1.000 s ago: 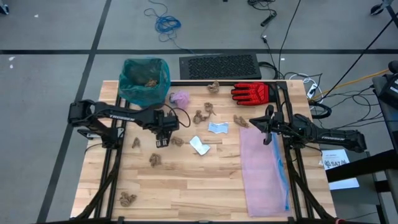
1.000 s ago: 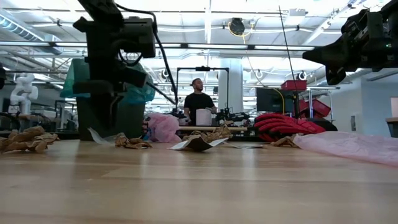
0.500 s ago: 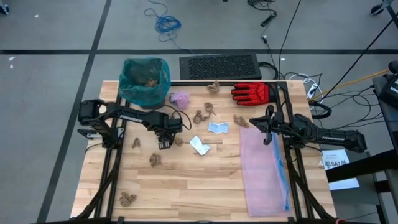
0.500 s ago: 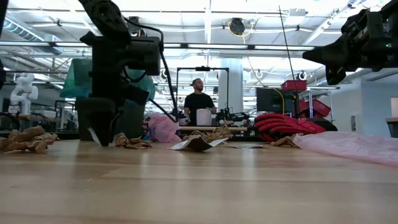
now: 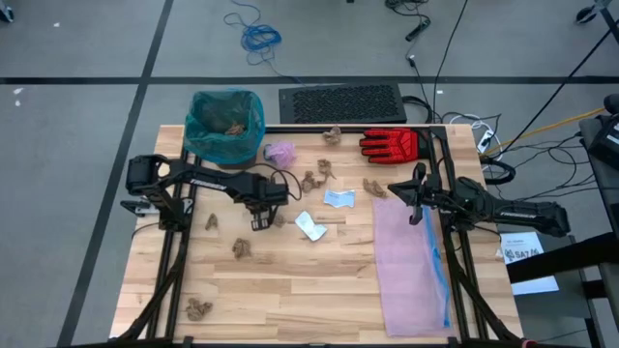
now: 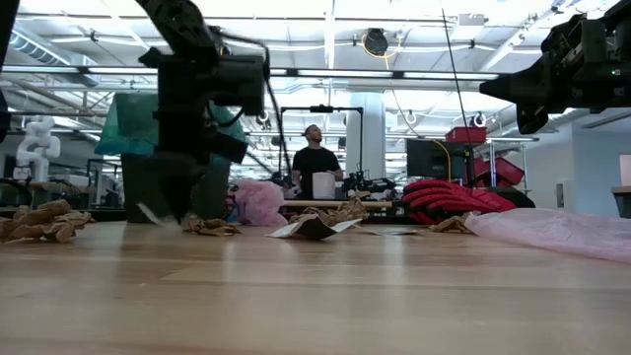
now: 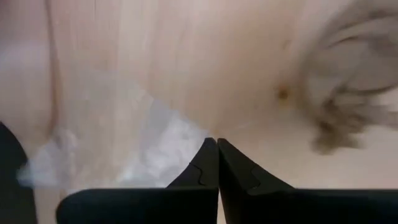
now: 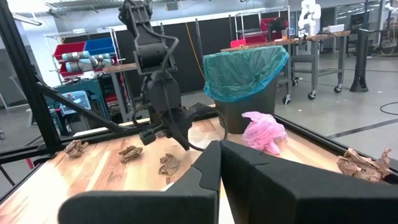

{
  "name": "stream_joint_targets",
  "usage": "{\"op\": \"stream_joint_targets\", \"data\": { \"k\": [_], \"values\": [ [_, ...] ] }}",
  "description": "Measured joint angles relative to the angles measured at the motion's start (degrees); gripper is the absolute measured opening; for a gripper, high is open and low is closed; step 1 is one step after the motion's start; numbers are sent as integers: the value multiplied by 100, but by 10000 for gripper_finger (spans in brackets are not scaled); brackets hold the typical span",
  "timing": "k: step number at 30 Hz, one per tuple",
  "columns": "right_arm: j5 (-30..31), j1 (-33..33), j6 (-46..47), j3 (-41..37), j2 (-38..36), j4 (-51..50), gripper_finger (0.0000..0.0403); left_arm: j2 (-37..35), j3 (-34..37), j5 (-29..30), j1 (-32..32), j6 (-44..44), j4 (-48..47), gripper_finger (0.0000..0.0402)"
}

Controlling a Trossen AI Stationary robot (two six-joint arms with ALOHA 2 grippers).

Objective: Place trash/remove bag and relplace
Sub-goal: Put the transparent plastic into the trash bin

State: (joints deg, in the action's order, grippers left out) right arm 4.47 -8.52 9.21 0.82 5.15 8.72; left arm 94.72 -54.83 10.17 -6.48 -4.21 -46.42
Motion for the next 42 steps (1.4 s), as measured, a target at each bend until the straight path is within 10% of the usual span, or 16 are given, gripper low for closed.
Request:
{"op": "stream_joint_targets", "data": {
  "k": [9, 27, 42],
  "values": [
    [-3, 0, -42, 0, -1, 0, 0, -418, -1303, 216, 435, -155, -598, 1],
    [-7, -2, -46, 0, -1, 5, 0, -1188, -4321, 4150, -502, -237, -3244, 0],
    [-7, 0, 11, 0, 2, 5, 0, -1205, -3924, 3051, -2575, -603, -3609, 0]
  ]
}}
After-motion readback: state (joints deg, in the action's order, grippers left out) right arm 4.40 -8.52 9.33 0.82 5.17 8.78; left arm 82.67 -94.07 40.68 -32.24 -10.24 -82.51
